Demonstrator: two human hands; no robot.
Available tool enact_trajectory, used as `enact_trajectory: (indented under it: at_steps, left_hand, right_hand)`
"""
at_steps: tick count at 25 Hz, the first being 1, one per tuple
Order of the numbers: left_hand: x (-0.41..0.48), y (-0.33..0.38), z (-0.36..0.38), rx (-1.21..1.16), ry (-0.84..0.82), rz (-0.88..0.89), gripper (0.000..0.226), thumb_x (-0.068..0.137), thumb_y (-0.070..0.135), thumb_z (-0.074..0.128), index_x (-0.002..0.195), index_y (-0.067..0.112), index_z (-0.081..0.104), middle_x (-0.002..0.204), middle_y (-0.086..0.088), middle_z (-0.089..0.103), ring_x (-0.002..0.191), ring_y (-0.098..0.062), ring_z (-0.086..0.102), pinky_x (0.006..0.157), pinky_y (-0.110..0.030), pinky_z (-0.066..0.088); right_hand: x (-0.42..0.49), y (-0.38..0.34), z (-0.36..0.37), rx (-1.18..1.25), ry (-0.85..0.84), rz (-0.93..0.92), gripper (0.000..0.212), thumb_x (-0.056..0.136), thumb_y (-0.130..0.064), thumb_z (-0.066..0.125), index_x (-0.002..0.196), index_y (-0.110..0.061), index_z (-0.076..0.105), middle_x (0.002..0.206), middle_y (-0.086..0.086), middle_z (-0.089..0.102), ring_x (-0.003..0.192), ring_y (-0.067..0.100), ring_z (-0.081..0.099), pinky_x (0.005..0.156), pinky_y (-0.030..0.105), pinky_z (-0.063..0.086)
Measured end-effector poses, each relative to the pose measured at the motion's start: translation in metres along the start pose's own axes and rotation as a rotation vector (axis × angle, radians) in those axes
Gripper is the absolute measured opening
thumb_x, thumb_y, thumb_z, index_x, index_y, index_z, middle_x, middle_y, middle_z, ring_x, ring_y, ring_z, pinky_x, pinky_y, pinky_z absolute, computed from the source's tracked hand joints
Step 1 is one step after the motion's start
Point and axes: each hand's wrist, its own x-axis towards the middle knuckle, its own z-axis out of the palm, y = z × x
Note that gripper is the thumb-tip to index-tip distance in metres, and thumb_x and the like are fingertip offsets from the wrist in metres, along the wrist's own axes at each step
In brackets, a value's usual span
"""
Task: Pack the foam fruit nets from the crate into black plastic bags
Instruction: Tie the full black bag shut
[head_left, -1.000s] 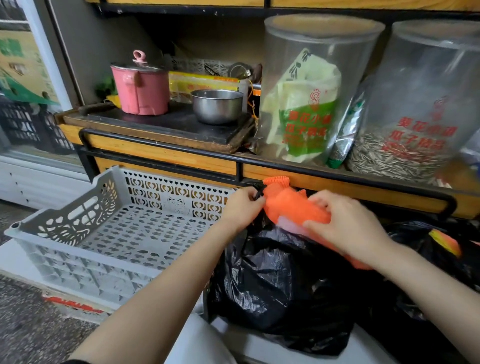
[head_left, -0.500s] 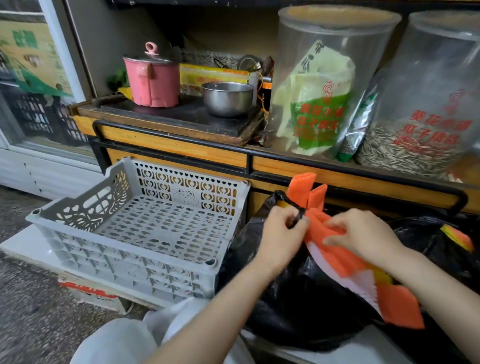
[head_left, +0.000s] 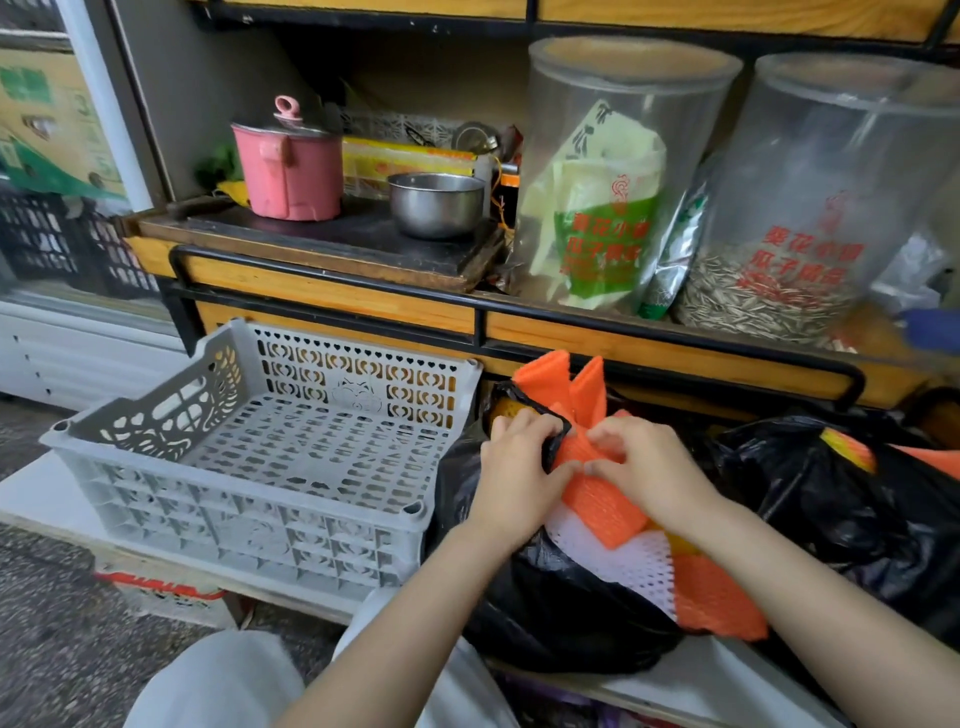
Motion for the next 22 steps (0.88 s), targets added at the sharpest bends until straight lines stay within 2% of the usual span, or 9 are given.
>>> enact_trajectory:
  at_steps: [4, 6, 9, 11, 13, 15, 17, 19, 22]
  left_hand:
    - [-0.001, 0.000, 0.002, 0.200, -0.057, 0.032, 0.054, 0.085, 0.038, 0.063, 0.134, 0.031, 0.042, 0.122, 0.010, 0.044, 0.115, -0.016, 0.035, 0.093, -0.036, 0.030]
    - [0.002, 0.004, 0.007, 0.274, -0.097, 0.050, 0.055, 0.085, 0.044, 0.061, 0.135, 0.033, 0.042, 0.120, 0.007, 0.043, 0.115, -0.016, 0.034, 0.090, -0.034, 0.027]
    - [0.004, 0.009, 0.012, 0.364, -0.119, 0.057, 0.049, 0.086, 0.048, 0.058, 0.131, 0.032, 0.046, 0.116, 0.003, 0.043, 0.115, -0.019, 0.035, 0.093, -0.038, 0.028]
    - [0.005, 0.008, 0.014, 0.429, -0.126, 0.059, 0.053, 0.084, 0.054, 0.056, 0.131, 0.031, 0.046, 0.117, 0.001, 0.043, 0.115, -0.019, 0.035, 0.094, -0.039, 0.029]
    - [0.004, 0.009, 0.015, 0.463, -0.160, 0.053, 0.063, 0.079, 0.064, 0.055, 0.132, 0.031, 0.043, 0.119, 0.001, 0.042, 0.116, -0.020, 0.034, 0.095, -0.040, 0.029]
    - [0.004, 0.008, 0.015, 0.470, -0.189, 0.030, 0.073, 0.074, 0.069, 0.057, 0.132, 0.030, 0.040, 0.122, 0.001, 0.040, 0.118, -0.020, 0.032, 0.097, -0.042, 0.029]
    - [0.006, 0.005, 0.014, 0.478, -0.176, -0.002, 0.076, 0.071, 0.069, 0.059, 0.132, 0.030, 0.037, 0.123, 0.000, 0.040, 0.119, -0.021, 0.032, 0.098, -0.043, 0.030]
    - [0.012, 0.003, 0.013, 0.484, -0.152, -0.039, 0.075, 0.071, 0.067, 0.061, 0.131, 0.030, 0.036, 0.123, 0.000, 0.040, 0.119, -0.022, 0.032, 0.098, -0.044, 0.030]
    - [0.025, 0.003, 0.016, 0.485, -0.122, -0.082, 0.073, 0.071, 0.063, 0.064, 0.129, 0.029, 0.037, 0.124, -0.002, 0.041, 0.120, -0.025, 0.032, 0.097, -0.045, 0.030]
  right_hand:
    - [-0.007, 0.006, -0.006, 0.165, -0.063, 0.036, 0.033, 0.078, -0.008, 0.073, 0.109, -0.015, 0.065, 0.106, 0.003, 0.069, 0.101, 0.008, 0.062, 0.099, 0.028, 0.045]
    - [-0.011, 0.015, -0.014, 0.124, -0.156, 0.007, 0.035, 0.083, -0.008, 0.069, 0.116, -0.016, 0.061, 0.116, 0.001, 0.065, 0.109, 0.006, 0.058, 0.102, 0.023, 0.041]
    - [-0.011, 0.031, -0.031, -0.098, 0.011, -0.025, 0.043, 0.087, -0.022, 0.064, 0.128, -0.018, 0.050, 0.129, 0.002, 0.052, 0.124, 0.015, 0.046, 0.100, 0.017, 0.031]
    - [-0.008, 0.043, -0.046, -0.221, 0.050, 0.146, 0.061, 0.087, -0.030, 0.064, 0.138, -0.011, 0.037, 0.138, 0.010, 0.042, 0.132, 0.026, 0.035, 0.106, 0.031, 0.029]
    - [-0.002, 0.059, -0.054, -0.220, -0.060, 0.388, 0.072, 0.086, -0.029, 0.066, 0.141, -0.003, 0.027, 0.139, 0.017, 0.040, 0.130, 0.032, 0.037, 0.104, 0.037, 0.034]
    - [0.003, 0.074, -0.055, -0.188, -0.126, 0.529, 0.063, 0.084, -0.027, 0.069, 0.133, 0.001, 0.039, 0.124, 0.019, 0.054, 0.116, 0.030, 0.053, 0.095, 0.036, 0.043]
    - [0.008, 0.081, -0.055, -0.093, -0.145, 0.539, 0.023, 0.085, -0.021, 0.067, 0.099, -0.003, 0.066, 0.092, 0.014, 0.069, 0.085, 0.022, 0.065, 0.079, 0.030, 0.048]
    - [0.013, 0.074, -0.064, 0.101, -0.100, 0.500, 0.024, 0.089, -0.018, 0.061, 0.066, -0.012, 0.067, 0.067, 0.008, 0.067, 0.060, 0.014, 0.057, 0.062, 0.024, 0.043]
    - [0.022, 0.042, -0.086, 0.445, 0.092, 0.401, 0.021, 0.092, -0.020, 0.056, 0.075, -0.011, 0.064, 0.067, 0.003, 0.060, 0.057, 0.010, 0.048, 0.050, 0.018, 0.034]
